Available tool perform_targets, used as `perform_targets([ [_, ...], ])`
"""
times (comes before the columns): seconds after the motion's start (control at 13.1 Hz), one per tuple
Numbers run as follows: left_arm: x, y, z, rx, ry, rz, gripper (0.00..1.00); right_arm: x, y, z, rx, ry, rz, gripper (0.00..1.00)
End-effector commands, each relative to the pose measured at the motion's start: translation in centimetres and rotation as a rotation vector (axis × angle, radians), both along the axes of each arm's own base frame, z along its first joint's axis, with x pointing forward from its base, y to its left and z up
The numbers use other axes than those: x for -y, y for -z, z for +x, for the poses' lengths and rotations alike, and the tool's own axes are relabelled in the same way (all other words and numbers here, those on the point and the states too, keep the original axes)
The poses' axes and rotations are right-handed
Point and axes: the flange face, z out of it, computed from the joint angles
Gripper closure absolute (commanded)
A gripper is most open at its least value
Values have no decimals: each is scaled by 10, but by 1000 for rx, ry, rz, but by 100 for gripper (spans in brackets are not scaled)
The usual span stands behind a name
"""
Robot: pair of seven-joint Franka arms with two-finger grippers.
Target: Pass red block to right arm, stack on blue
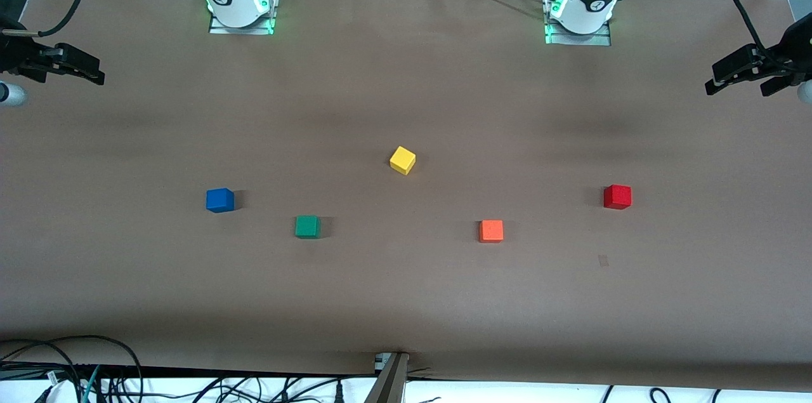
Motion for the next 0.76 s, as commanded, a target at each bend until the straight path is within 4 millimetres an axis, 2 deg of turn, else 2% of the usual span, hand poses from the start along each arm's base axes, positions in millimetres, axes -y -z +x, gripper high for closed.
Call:
perform_targets([
  [0.0,4,-14,-10,26,41,9,0,2,-2,-1,8,-2,17,0],
  [0.08,-3,-18,-1,38,43,10,0,2,-3,-1,9,-2,17,0],
  [0.23,-8,-17,3,38,32,8,0,2,-2,-1,8,-2,17,0],
  [0.69,-8,-12,1,12,37,6,0,3,-3,-1,10,1,18,0],
])
